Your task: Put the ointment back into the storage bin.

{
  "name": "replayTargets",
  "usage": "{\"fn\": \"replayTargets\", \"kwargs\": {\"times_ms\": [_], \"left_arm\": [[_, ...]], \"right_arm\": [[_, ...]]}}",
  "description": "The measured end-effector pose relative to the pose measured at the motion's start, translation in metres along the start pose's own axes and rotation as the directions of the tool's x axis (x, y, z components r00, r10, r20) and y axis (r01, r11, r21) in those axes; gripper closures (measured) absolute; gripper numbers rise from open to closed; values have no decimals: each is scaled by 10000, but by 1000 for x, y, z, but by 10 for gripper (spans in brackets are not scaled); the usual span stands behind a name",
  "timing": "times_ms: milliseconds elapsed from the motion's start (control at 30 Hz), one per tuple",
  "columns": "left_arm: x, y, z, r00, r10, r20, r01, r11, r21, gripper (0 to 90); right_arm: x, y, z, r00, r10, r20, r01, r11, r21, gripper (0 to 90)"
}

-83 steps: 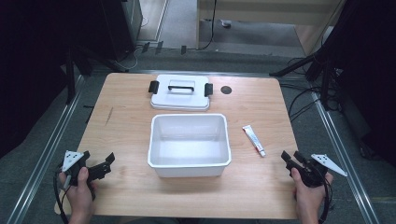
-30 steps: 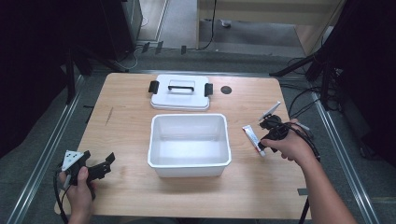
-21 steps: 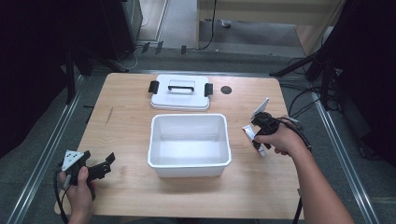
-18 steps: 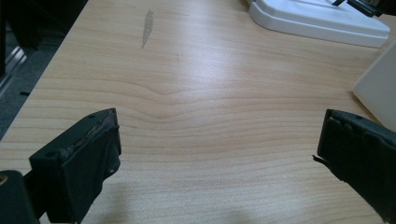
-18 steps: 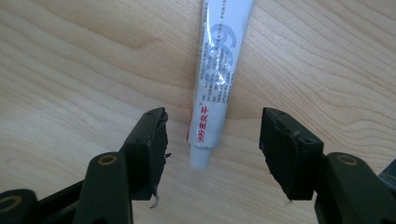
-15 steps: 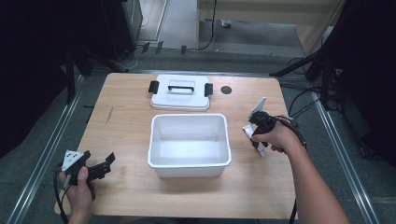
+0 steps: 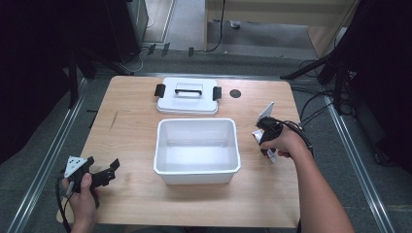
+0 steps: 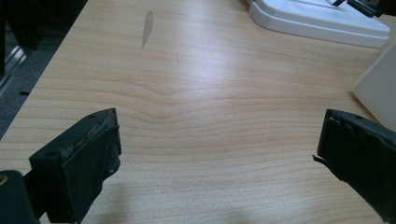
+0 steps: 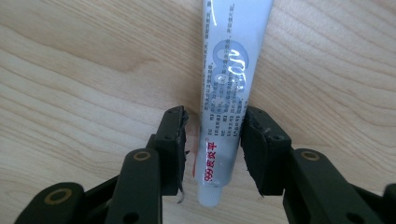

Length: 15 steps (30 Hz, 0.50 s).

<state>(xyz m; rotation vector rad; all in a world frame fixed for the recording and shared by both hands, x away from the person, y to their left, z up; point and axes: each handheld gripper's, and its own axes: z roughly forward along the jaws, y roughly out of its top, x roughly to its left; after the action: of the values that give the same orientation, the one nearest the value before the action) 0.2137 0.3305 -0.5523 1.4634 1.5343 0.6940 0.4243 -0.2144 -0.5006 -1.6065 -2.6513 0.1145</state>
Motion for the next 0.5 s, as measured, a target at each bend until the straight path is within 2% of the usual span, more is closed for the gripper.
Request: {"fn": "replayTargets", "kwargs": {"times_ms": [100,400,500], "left_arm": [[0,0,0,10000,3,0,-3,10000,3,0],[0,0,0,10000,25,-20,-25,10000,1,0],[0,0,0,10000,28,-15,-28,10000,-15,0]], "right_arm": [[0,0,3,10000,31,-14,-31,10000,85,658],[1,-1,3,9997,220,140,-218,9996,-186,714],[3,-3,3,9997,36,228,-29,9995,-318,720]]}}
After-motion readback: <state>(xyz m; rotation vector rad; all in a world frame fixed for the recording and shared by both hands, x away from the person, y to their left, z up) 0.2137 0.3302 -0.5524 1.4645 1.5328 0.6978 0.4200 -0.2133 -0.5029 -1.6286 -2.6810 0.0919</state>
